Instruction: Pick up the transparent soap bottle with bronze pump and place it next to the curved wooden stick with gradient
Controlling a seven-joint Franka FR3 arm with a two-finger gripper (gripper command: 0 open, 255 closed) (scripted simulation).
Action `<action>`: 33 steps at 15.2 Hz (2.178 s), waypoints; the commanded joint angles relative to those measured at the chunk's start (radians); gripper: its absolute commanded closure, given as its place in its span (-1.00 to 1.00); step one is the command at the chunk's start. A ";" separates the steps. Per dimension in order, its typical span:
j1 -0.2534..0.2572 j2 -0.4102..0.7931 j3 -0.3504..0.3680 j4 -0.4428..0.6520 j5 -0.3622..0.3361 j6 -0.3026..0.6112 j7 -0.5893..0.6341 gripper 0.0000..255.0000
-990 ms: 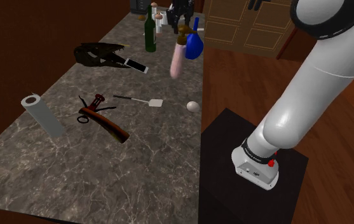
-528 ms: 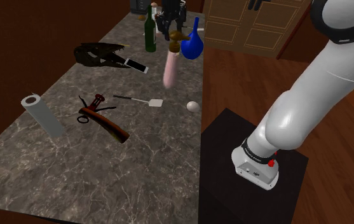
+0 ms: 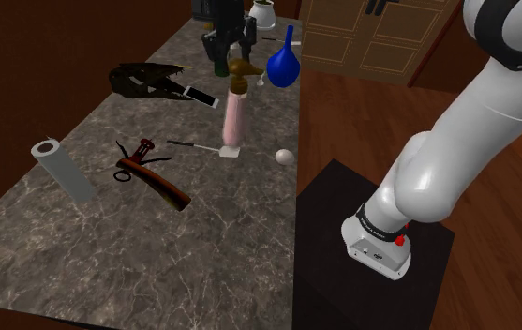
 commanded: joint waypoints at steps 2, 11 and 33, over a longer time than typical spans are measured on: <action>0.033 -0.001 0.034 0.002 0.010 -0.010 0.067 1.00; 0.141 0.071 0.143 0.093 0.031 -0.051 0.282 1.00; 0.368 0.365 0.278 0.379 -0.018 -0.080 0.633 1.00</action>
